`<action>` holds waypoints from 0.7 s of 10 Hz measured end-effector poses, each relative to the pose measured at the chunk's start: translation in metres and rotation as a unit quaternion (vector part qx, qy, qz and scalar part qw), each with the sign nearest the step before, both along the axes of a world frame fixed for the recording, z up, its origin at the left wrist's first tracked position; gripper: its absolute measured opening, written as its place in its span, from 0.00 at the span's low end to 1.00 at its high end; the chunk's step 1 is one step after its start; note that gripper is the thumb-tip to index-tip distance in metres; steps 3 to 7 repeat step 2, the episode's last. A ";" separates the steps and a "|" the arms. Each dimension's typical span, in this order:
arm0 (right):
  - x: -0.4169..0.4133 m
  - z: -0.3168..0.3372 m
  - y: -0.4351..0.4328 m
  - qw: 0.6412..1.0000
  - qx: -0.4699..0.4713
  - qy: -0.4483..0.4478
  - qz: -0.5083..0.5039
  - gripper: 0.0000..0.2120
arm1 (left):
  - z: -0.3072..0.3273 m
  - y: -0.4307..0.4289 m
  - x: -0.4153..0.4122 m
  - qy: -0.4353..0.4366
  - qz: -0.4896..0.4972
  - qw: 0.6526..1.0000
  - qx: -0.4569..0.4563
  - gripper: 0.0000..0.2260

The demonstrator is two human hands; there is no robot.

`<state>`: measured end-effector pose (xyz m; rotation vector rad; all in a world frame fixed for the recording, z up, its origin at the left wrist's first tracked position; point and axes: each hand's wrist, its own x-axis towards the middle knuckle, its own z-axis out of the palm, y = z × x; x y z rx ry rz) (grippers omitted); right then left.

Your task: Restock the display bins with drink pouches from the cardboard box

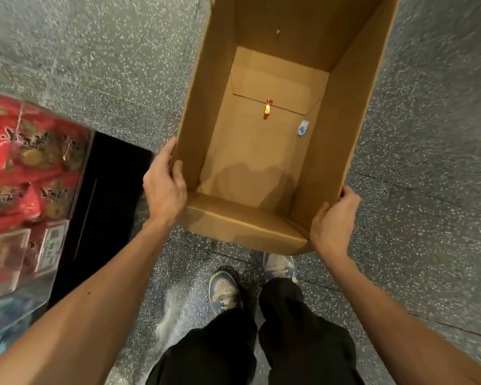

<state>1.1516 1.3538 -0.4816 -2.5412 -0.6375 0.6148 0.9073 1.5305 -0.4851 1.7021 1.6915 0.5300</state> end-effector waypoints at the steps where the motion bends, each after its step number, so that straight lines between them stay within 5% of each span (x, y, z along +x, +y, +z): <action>1: -0.005 0.022 0.005 0.996 -0.079 0.021 0.042 0.29 | 0.023 -0.004 0.000 0.059 -0.020 0.993 -0.103 0.25; 2: -0.011 0.056 0.014 0.976 -0.187 0.056 0.093 0.39 | 0.066 -0.004 0.001 0.089 -0.032 0.983 -0.155 0.24; 7: -0.011 0.056 0.014 0.976 -0.187 0.056 0.093 0.39 | 0.066 -0.004 0.001 0.089 -0.032 0.983 -0.155 0.24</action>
